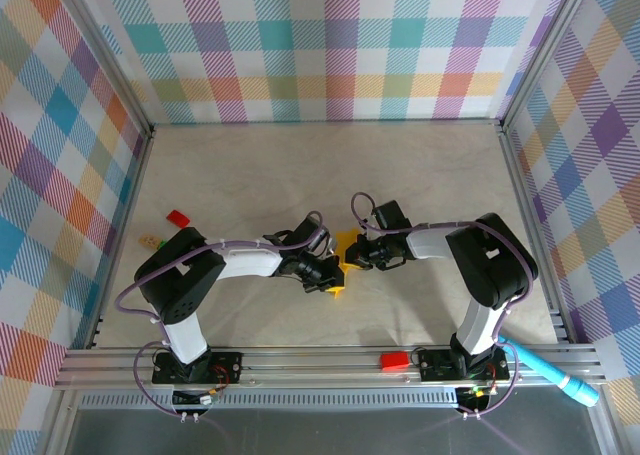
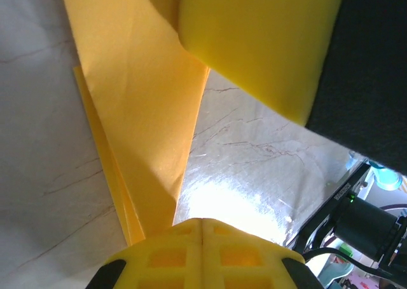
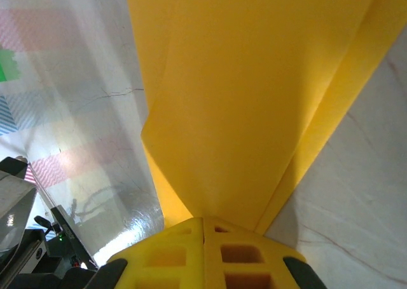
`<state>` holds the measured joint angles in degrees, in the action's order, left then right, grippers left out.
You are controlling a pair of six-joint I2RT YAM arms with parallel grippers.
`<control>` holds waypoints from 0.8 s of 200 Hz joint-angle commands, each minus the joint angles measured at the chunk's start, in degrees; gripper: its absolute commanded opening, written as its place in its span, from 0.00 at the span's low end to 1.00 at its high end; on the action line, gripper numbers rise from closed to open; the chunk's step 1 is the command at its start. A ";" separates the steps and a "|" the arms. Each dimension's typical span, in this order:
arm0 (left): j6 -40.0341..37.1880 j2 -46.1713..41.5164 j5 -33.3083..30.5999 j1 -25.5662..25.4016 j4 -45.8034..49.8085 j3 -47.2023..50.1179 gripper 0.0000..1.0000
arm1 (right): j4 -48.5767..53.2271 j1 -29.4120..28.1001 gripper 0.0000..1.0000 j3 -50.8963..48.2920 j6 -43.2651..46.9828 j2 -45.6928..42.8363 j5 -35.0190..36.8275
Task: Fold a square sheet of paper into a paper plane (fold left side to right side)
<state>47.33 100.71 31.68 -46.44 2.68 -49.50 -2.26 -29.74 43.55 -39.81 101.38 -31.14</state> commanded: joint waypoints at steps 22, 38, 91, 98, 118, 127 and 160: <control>-0.30 -0.41 1.10 -0.68 2.59 1.76 0.00 | 8.39 -0.50 0.00 -1.55 1.32 4.33 7.76; -0.38 -0.81 0.93 -0.68 2.99 2.04 0.00 | 8.41 -0.50 0.00 -1.57 1.39 4.38 7.82; -0.50 -1.79 0.31 -0.76 3.57 2.94 0.00 | 8.50 -0.45 0.00 -1.65 1.38 4.65 7.84; -0.49 -1.76 0.31 -0.71 3.56 3.01 0.00 | 8.51 -0.48 0.00 -1.70 1.40 4.61 7.84; -0.41 -1.88 0.22 -0.74 3.56 3.18 0.00 | 8.66 -0.50 0.00 -1.58 1.48 4.61 7.84; -0.46 -1.98 0.22 -0.74 3.57 3.19 0.00 | 8.72 -0.50 0.00 -1.54 1.43 4.61 7.93; -0.41 -1.92 0.31 -0.69 3.53 3.35 0.00 | 9.05 -0.50 0.00 -1.54 1.49 4.71 8.02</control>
<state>47.11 99.96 31.92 -46.44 2.96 -47.37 -1.43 -29.74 44.01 -39.62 101.58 -31.18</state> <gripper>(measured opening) 0.049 0.060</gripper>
